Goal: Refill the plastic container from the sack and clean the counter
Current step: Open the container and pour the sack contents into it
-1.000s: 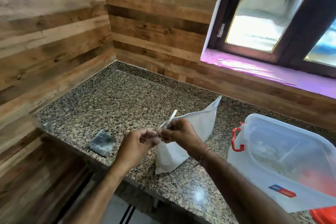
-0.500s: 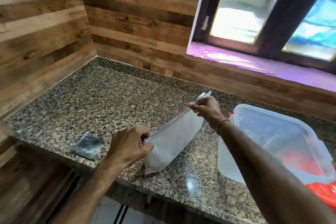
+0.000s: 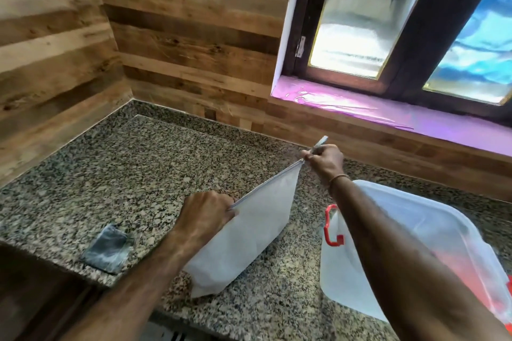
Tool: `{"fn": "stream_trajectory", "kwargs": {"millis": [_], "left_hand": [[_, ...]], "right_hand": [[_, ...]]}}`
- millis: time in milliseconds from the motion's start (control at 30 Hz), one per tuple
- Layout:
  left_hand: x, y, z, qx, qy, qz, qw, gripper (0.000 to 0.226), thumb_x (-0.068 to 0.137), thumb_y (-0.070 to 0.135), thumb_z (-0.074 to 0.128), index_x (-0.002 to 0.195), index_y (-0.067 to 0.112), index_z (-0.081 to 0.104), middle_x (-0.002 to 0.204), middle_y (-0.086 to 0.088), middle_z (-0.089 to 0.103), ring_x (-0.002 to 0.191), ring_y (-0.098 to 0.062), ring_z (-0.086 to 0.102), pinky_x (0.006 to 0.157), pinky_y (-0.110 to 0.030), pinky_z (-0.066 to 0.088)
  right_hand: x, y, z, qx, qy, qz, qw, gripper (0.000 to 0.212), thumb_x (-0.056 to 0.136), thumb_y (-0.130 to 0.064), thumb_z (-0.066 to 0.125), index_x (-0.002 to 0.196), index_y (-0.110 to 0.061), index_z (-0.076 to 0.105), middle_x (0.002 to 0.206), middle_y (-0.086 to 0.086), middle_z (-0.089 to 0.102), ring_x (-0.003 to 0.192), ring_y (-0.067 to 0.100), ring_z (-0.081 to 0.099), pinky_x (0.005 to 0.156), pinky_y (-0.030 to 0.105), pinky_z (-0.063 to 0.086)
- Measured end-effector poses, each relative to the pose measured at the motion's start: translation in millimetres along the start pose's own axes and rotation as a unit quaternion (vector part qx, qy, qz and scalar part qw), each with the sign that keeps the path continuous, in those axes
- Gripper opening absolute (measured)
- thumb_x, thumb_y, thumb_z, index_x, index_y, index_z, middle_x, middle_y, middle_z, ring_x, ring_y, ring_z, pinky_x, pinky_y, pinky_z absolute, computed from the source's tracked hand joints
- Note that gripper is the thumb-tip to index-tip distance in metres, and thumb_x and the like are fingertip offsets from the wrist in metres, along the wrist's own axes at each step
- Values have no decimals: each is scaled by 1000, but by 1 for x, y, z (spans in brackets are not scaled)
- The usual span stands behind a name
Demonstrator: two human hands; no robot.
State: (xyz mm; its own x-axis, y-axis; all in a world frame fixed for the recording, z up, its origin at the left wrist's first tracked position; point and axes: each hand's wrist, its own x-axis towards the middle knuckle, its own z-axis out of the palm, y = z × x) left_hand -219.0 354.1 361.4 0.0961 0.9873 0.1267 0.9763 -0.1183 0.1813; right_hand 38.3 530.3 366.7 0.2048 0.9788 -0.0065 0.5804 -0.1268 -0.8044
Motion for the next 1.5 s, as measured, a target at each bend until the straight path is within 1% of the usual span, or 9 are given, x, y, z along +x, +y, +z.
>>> {"fn": "stream_trajectory", "kwargs": {"millis": [267,400,567,767,900,1133,1300,1400,1500], "left_hand": [[-18,-27,-10,14,11,-75,997,38,86,57,73,109,28,73,104,8,76,92,-13,71,71,-25,45],[-54,-55,-5,-148,-51,-182,971,36,74,54,83,103,35,76,96,20,76,83,-6,72,80,-36,61],[-95,-69,11,-335,-14,-248,909,53,68,55,86,107,20,77,119,13,69,99,3,64,87,-25,54],[-121,-55,48,-411,102,-285,860,39,76,51,85,95,17,76,85,20,73,85,10,69,75,-16,53],[-123,-35,61,-424,161,-308,836,45,87,44,72,57,12,59,43,12,52,39,0,44,45,-18,33],[-114,-61,47,-481,225,-344,775,36,98,27,66,69,7,60,50,-5,62,40,-15,58,40,-23,48],[-109,-80,45,-634,169,-395,643,15,101,20,60,97,7,68,77,-18,76,56,-16,74,46,-24,57],[-114,-85,40,-720,147,-407,542,51,104,43,47,112,-4,65,88,-22,78,70,-20,78,52,-24,61],[-109,-89,33,-736,112,-461,482,66,98,58,51,101,-4,69,79,-22,77,60,-20,76,47,-25,60]], "right_hand": [[2,0,27,176,-306,88,931,28,103,-42,55,108,-17,66,90,0,65,64,11,71,47,21,42],[15,22,24,161,-426,84,886,65,75,-36,87,126,-2,63,111,13,70,86,18,73,59,24,59],[19,29,32,142,-410,95,896,41,66,-25,85,96,-6,64,82,7,67,72,13,70,58,21,60],[3,36,43,-12,-365,60,929,33,98,-38,65,77,-14,56,42,-9,43,31,5,33,35,16,30],[-5,35,42,46,-377,90,921,33,101,-36,58,77,-15,46,41,-2,51,27,5,39,34,14,36],[-7,33,35,73,-435,175,880,38,102,-38,56,110,-2,65,79,10,80,61,12,76,58,28,63],[-6,39,40,170,-452,244,841,69,104,-50,43,120,15,60,93,21,79,75,22,79,61,32,65],[-2,34,43,164,-451,274,833,112,90,-83,17,113,17,62,106,28,75,81,29,79,64,36,66],[-3,30,46,144,-441,285,839,94,98,-72,28,118,13,61,93,26,77,70,27,79,56,36,65]]}}
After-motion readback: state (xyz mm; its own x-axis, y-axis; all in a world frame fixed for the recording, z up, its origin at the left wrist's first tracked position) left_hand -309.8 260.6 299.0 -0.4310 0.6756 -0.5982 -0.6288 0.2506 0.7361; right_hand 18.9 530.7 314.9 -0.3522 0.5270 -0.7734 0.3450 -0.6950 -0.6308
